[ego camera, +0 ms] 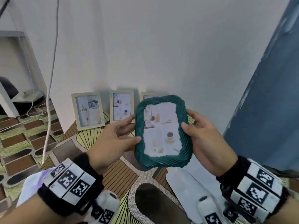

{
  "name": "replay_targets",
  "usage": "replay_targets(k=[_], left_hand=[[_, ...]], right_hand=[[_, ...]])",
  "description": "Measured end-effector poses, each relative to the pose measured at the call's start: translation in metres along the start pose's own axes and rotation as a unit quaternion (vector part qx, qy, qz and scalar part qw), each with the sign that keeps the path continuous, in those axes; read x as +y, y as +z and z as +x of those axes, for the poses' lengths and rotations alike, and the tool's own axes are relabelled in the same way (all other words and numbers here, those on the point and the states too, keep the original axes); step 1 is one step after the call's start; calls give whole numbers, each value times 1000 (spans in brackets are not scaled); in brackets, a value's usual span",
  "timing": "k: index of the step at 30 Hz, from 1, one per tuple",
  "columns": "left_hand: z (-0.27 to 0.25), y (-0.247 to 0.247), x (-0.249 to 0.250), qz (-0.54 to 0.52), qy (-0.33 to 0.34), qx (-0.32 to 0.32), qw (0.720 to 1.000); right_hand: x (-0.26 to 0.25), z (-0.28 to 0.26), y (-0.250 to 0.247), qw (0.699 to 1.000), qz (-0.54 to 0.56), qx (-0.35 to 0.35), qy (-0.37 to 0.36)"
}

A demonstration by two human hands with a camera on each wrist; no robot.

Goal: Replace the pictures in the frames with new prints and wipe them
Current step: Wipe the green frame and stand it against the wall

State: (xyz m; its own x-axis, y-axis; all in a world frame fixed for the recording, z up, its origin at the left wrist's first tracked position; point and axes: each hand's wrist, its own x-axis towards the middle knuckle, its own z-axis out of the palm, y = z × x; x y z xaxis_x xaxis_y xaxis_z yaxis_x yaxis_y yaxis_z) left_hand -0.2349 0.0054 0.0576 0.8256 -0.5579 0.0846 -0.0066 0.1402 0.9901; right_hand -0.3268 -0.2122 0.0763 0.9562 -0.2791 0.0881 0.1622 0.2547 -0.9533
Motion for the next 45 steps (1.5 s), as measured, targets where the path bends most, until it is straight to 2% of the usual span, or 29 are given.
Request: replay_targets(k=[7, 12, 16, 27, 36, 45], left_hand=[[79, 38, 6, 108, 55, -25, 992], [135, 57, 11, 144, 62, -50, 986], [177, 68, 9, 179, 78, -44, 980], [257, 96, -73, 153, 40, -52, 986], [298, 97, -120, 165, -15, -62, 984], [294, 86, -141, 203, -17, -77, 976]], right_hand=[[-36, 49, -58, 999, -29, 21, -36], [-52, 89, -88, 994, -85, 56, -37], [-53, 124, -108, 994, -79, 75, -27], [-4, 200, -173, 993, -52, 107, -1], [40, 240, -200, 992, -50, 113, 35], [59, 233, -202, 994, -47, 79, 65]])
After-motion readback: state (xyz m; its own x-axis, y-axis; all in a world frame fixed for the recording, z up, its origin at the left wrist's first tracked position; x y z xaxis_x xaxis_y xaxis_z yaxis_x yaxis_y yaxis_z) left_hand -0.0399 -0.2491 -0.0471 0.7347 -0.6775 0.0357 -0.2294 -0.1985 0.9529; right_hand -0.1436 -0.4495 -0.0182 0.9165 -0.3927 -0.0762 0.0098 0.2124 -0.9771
